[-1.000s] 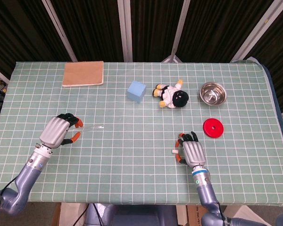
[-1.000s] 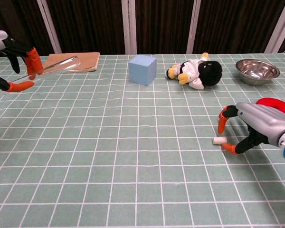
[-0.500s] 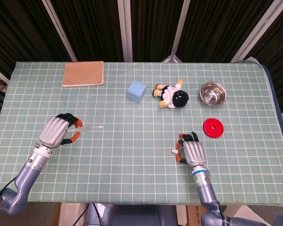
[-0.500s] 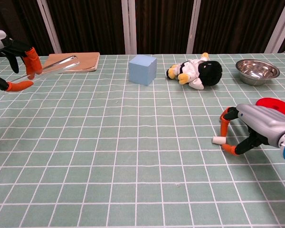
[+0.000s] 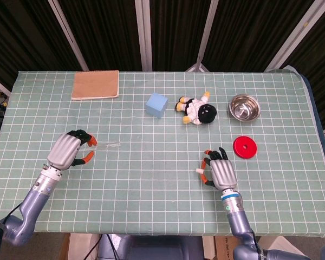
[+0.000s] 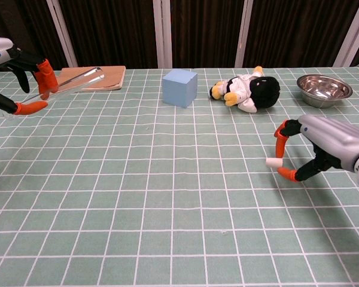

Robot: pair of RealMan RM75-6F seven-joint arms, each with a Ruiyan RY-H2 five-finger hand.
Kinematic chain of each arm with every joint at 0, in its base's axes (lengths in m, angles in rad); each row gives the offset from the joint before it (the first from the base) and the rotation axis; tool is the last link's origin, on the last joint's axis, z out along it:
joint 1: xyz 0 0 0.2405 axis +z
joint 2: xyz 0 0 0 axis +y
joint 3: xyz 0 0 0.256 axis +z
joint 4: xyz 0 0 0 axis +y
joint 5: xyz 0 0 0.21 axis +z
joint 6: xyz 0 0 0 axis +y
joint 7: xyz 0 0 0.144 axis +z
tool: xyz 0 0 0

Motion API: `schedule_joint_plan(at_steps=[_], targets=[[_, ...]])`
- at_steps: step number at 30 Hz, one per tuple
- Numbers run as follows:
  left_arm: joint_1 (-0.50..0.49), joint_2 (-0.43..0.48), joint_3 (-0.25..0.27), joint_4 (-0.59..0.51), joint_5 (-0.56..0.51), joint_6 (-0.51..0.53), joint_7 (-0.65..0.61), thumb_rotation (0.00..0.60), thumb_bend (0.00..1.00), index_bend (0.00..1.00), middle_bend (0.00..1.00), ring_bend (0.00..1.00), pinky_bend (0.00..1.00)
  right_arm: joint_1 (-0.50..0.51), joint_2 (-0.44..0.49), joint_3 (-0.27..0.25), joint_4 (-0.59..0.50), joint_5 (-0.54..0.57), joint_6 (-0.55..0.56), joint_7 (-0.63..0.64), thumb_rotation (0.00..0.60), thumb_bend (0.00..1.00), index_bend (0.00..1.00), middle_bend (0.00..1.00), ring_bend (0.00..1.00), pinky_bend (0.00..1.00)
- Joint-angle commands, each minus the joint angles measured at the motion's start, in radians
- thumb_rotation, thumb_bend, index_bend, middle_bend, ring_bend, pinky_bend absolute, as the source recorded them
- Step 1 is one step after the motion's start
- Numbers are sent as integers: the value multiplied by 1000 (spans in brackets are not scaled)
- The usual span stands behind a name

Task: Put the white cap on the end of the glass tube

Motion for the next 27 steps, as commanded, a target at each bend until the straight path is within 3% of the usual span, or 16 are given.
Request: schedule_joint_plan(at_steps=[1, 8, 13, 27], targets=[[-19, -39, -7, 63, 19, -2, -53, 600, 751, 536, 566, 348, 423, 11, 37, 27, -35, -14, 5, 8, 600, 408, 596, 236, 198, 78], [-76, -108, -19, 182, 34, -48, -69, 600, 751, 536, 566, 348, 423, 54, 138, 98, -111, -37, 5, -22, 600, 408, 596, 236, 198, 78], [-107, -142, -46, 205, -1, -88, -58, 600, 751, 536, 566, 348, 423, 94, 184, 133, -112, -91, 12, -52, 600, 408, 596, 236, 198, 78], [-161, -227, -116, 195, -115, -145, -1, 600, 751, 536, 566, 348, 424, 212, 166, 152, 28, -281, 64, -133, 600, 407, 596, 236, 198, 78]])
